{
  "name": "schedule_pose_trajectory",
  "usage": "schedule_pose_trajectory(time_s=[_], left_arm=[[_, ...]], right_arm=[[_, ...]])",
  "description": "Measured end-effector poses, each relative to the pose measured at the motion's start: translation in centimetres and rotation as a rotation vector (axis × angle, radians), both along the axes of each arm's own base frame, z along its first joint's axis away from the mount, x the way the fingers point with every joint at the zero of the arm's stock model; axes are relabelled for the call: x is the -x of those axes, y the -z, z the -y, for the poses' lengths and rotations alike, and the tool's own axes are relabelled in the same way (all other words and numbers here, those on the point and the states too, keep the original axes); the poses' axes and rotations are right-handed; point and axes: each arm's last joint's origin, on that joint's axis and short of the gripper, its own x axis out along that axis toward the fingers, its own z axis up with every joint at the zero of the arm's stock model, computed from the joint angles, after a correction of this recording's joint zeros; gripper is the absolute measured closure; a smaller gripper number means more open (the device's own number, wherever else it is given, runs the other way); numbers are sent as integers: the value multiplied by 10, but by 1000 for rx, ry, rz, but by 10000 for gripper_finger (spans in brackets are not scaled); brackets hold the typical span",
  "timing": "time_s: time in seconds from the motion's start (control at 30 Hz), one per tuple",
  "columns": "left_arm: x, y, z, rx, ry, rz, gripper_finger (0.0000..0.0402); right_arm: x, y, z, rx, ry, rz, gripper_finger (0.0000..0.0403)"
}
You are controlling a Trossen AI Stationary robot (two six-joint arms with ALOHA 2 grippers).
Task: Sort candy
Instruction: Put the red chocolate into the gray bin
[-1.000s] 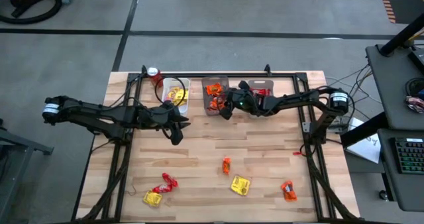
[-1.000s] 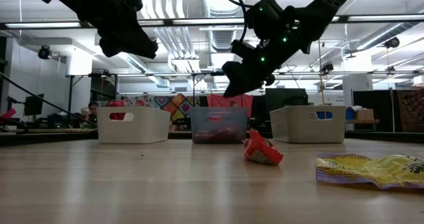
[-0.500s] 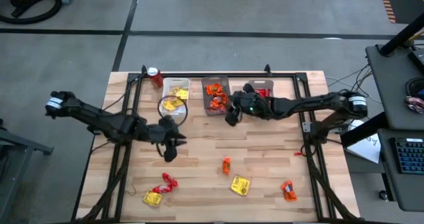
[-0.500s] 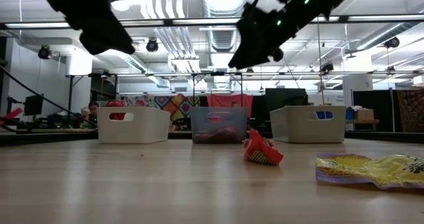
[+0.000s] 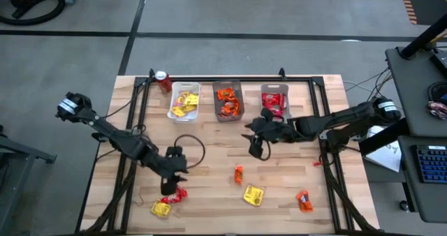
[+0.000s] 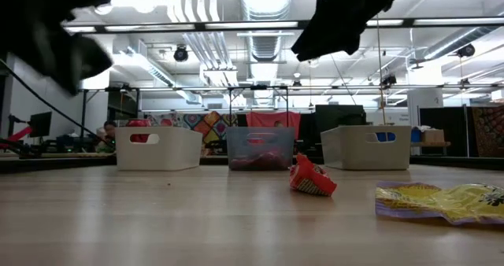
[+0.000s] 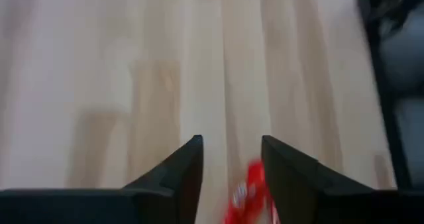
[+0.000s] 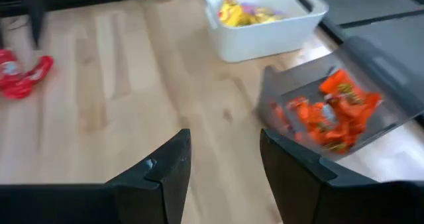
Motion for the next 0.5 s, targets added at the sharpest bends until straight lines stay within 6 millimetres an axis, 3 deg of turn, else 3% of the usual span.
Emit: schedule_pose_trajectory(time_s=[0.23, 0.5], left_arm=[[6, 26, 22, 33, 34, -191, 212], [10, 52, 27, -27, -21, -358, 206]], right_arm=[[-1, 9, -16, -27, -27, -39, 232], [-4, 18, -17, -16, -22, -72, 232]])
